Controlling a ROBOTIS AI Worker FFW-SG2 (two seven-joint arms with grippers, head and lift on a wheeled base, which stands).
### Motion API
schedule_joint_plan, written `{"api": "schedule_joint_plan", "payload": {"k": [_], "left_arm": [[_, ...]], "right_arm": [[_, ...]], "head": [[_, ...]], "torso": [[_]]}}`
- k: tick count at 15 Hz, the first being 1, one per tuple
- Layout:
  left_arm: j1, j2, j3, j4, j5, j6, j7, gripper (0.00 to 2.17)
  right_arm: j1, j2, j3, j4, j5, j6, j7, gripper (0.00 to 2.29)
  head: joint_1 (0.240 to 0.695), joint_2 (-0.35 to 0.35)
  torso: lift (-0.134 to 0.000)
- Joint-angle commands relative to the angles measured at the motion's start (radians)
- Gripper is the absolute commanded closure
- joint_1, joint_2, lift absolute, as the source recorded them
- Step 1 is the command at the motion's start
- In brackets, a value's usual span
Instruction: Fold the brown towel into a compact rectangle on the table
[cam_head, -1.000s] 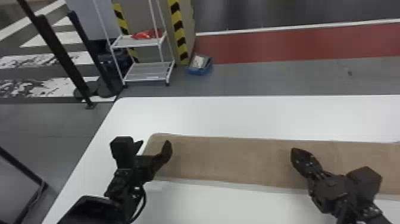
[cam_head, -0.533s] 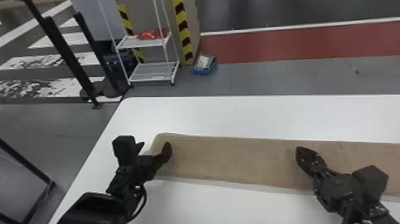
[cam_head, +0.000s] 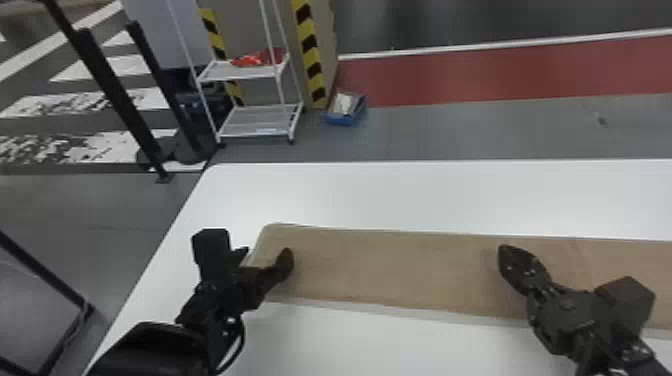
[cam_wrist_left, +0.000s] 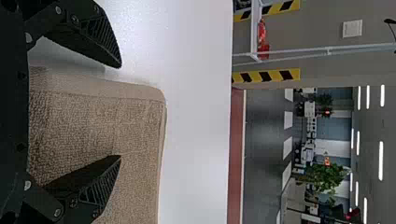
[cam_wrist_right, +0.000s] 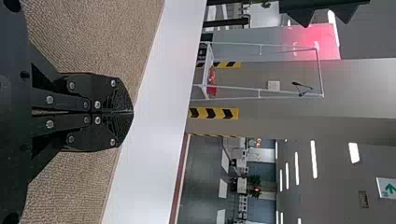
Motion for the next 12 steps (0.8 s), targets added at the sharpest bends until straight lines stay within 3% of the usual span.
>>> {"api": "schedule_joint_plan", "payload": {"k": [1, 6, 8, 12], "left_arm": [[0.001, 0.0, 0.003, -0.008, 0.0, 0.035, 0.0, 0.22], [0.007, 0.0, 0.023, -0.037, 0.0, 0.081, -0.023, 0.67], [0.008, 0.0, 0.023, -0.052, 0.002, 0.081, -0.02, 1.06], [0.016, 0.0, 0.025, -0.104, 0.003, 0.103, -0.009, 1.09]], "right_arm": [[0.003, 0.0, 0.0, 0.0, -0.001, -0.01, 0.0, 1.71], [0.005, 0.0, 0.002, -0.002, -0.002, -0.013, -0.002, 1.71], [0.005, 0.0, 0.0, -0.002, -0.002, -0.013, -0.002, 1.71], [0.003, 0.001, 0.0, 0.0, 0.001, -0.013, -0.002, 1.71]], "head": [[0.695, 0.225], [0.695, 0.23], [0.695, 0.23], [0.695, 0.226]], "torso": [[-0.125], [-0.125], [-0.125], [-0.125]]}}
